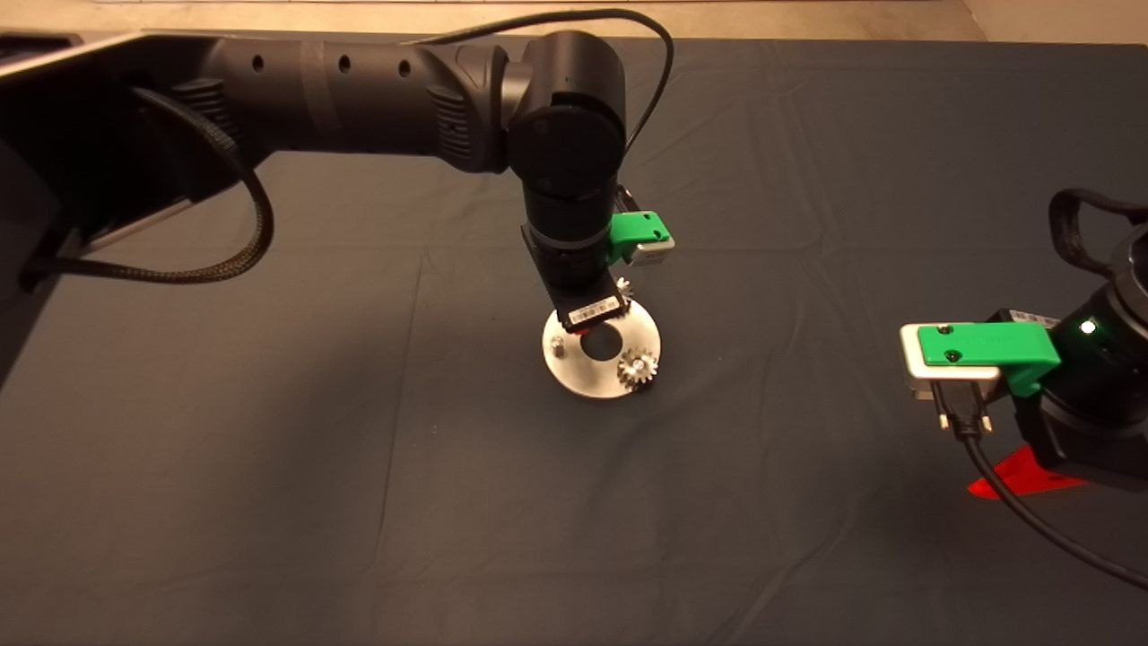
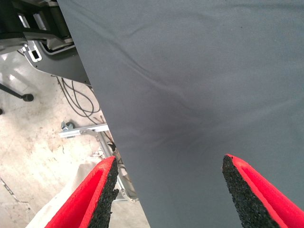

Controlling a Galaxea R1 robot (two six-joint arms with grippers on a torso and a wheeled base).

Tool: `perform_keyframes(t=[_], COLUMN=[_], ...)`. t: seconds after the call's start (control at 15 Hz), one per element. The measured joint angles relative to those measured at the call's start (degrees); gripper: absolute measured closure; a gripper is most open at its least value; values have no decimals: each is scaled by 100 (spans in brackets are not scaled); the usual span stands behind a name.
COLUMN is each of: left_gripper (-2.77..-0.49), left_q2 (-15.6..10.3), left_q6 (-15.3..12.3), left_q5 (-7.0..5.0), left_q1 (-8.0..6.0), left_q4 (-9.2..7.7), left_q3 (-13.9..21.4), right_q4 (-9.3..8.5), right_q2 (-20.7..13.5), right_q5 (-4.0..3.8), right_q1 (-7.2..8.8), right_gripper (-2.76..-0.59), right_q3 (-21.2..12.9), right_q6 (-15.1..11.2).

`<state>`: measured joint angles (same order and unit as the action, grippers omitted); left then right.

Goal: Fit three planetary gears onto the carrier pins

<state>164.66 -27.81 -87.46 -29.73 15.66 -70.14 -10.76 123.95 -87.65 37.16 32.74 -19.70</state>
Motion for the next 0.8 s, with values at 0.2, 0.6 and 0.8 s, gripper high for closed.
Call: perform_keyframes(t=[0.2, 0.6, 0.8], left_gripper=[-81, -81, -81], left_q2=[15, 28, 28], left_q6=[0, -2, -2], left_q5=[2, -1, 0], left_q1=[79, 323, 352], left_q4=[4, 22, 110], left_q3=[0, 0, 0], right_q4=[0, -1, -1], right_q2=[-17, -35, -37], right_q5=[0, -2, 0], right_q1=[0, 0, 0], right_gripper=[-163, -163, -163], right_q3=[0, 0, 2], right_q6=[2, 5, 5])
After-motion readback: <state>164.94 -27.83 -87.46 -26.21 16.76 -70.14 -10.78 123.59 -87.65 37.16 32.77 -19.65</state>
